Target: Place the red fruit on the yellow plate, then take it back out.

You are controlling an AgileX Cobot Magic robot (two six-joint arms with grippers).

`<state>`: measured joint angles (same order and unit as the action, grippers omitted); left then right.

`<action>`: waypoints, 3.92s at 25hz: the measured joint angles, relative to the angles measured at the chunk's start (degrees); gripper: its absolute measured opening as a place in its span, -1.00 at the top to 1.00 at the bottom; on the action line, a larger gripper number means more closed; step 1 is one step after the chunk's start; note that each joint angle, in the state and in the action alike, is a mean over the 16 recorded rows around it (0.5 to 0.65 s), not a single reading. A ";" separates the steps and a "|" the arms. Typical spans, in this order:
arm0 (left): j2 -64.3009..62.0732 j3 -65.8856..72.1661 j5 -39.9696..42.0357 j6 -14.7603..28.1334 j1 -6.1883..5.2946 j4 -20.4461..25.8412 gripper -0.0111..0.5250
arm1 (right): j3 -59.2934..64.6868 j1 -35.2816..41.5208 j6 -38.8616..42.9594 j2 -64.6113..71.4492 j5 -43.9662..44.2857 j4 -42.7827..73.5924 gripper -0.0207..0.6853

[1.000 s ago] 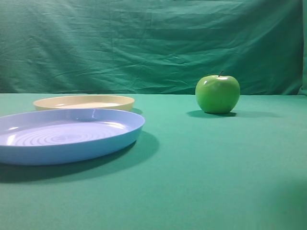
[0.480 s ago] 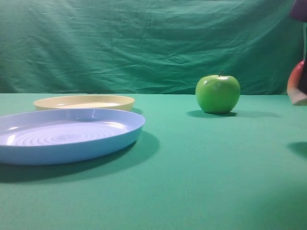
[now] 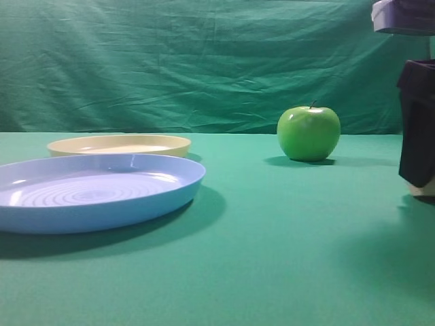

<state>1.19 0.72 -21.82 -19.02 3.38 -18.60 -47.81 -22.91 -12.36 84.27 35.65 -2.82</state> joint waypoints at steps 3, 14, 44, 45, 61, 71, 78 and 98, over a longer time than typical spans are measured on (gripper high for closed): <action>0.00 0.00 0.00 0.00 0.00 0.00 0.96 | -3.47 0.00 0.52 -2.69 5.12 1.10 -0.37; 0.00 0.00 0.00 0.00 0.00 0.00 0.96 | -10.33 0.00 3.98 -18.45 19.65 3.17 0.74; 0.00 0.00 0.00 0.10 0.00 0.00 0.96 | -10.01 0.70 7.49 -60.92 32.64 0.41 0.94; 0.00 0.00 0.00 0.11 0.00 0.00 0.96 | -9.52 1.06 7.64 -61.33 31.96 0.83 0.94; 0.00 0.00 0.00 0.11 0.00 0.00 0.96 | 16.79 13.65 7.31 -75.34 3.71 5.62 0.94; 0.00 0.00 0.00 0.11 0.00 0.00 0.96 | 37.56 18.93 7.61 -83.64 -13.85 6.28 0.94; 0.00 0.00 0.00 0.11 0.00 0.00 0.96 | 45.97 19.85 8.83 -84.92 -17.73 6.00 0.94; 0.00 0.00 0.00 0.11 0.00 0.00 0.96 | 49.24 19.91 9.14 -84.92 -13.34 4.66 0.94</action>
<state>1.19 0.72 -21.82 -18.91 3.38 -18.60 1.43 -3.00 -3.22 -0.65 22.31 1.84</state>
